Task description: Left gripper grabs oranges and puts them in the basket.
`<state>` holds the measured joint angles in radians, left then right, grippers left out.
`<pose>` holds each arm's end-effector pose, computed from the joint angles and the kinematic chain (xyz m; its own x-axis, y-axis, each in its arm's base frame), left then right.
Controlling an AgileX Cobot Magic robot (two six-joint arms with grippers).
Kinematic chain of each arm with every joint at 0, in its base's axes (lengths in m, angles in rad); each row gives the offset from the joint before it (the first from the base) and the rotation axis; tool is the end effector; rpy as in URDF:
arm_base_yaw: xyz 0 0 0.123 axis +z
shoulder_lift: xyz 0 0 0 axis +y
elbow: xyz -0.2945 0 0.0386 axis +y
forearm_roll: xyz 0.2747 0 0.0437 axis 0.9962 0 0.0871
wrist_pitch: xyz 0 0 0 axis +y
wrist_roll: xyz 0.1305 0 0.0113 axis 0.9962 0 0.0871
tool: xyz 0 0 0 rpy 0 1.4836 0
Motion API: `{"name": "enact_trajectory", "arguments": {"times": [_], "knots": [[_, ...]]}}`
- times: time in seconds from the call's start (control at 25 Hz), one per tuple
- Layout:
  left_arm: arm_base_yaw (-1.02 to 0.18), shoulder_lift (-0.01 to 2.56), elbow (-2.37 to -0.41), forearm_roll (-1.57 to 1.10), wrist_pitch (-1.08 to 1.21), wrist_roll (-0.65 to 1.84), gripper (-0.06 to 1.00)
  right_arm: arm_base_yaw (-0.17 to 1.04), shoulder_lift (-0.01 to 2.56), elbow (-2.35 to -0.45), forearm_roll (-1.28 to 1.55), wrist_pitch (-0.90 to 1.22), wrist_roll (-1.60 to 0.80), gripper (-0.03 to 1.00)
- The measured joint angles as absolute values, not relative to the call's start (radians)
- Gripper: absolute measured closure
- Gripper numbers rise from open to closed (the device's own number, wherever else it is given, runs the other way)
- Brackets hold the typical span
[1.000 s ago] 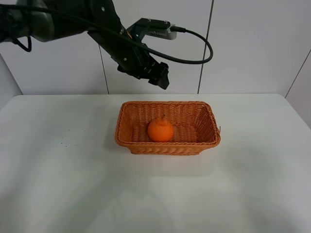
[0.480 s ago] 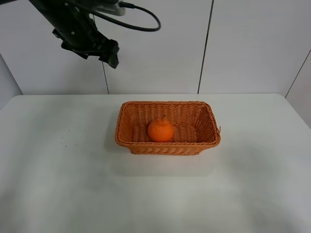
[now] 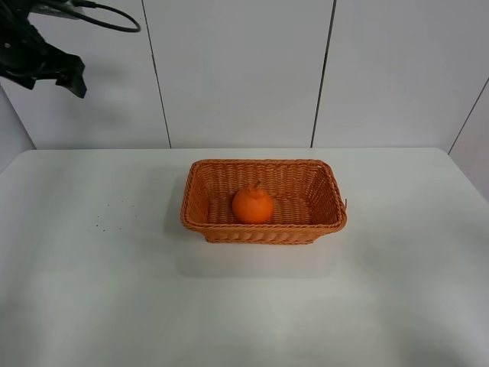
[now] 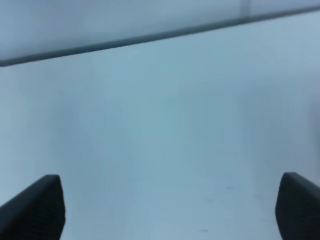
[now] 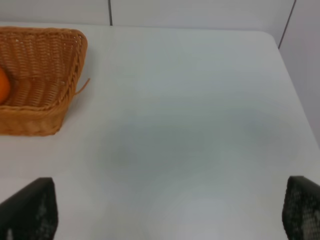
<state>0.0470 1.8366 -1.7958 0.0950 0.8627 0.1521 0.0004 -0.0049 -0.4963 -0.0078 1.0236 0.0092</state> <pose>0.4795 0.0320 0.3344 -0.7302 0.1777 -0.6598 0.0602 0.9786 0.1970 0.0440 -0.0009 0.2752 -0.4215 0.0050 -0.9068 0.0078 1.0000 0.0019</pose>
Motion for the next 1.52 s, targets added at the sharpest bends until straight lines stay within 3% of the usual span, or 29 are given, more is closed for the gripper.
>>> {"name": "enact_trajectory", "arguments": {"times": [0.16, 0.52, 1.04, 1.52], "knots": [[0.129, 1.837, -1.796, 0.096, 0.865, 0.153, 0.00, 0.000, -0.005, -0.496, -0.008, 1.024, 0.009, 0.27], [0.136, 1.800, -1.747, 0.085, 0.876, 0.155, 0.02, 0.000, -0.005, -0.496, -0.008, 1.024, 0.009, 0.27], [0.136, 1.407, -1.308, 0.093, 0.720, 0.159, 0.02, 0.000, -0.005, -0.496, -0.008, 1.024, 0.009, 0.27], [0.136, 1.019, -1.063, 0.092, 0.707, 0.163, 0.04, 0.000, -0.005, -0.496, -0.008, 1.024, 0.009, 0.27]]}}
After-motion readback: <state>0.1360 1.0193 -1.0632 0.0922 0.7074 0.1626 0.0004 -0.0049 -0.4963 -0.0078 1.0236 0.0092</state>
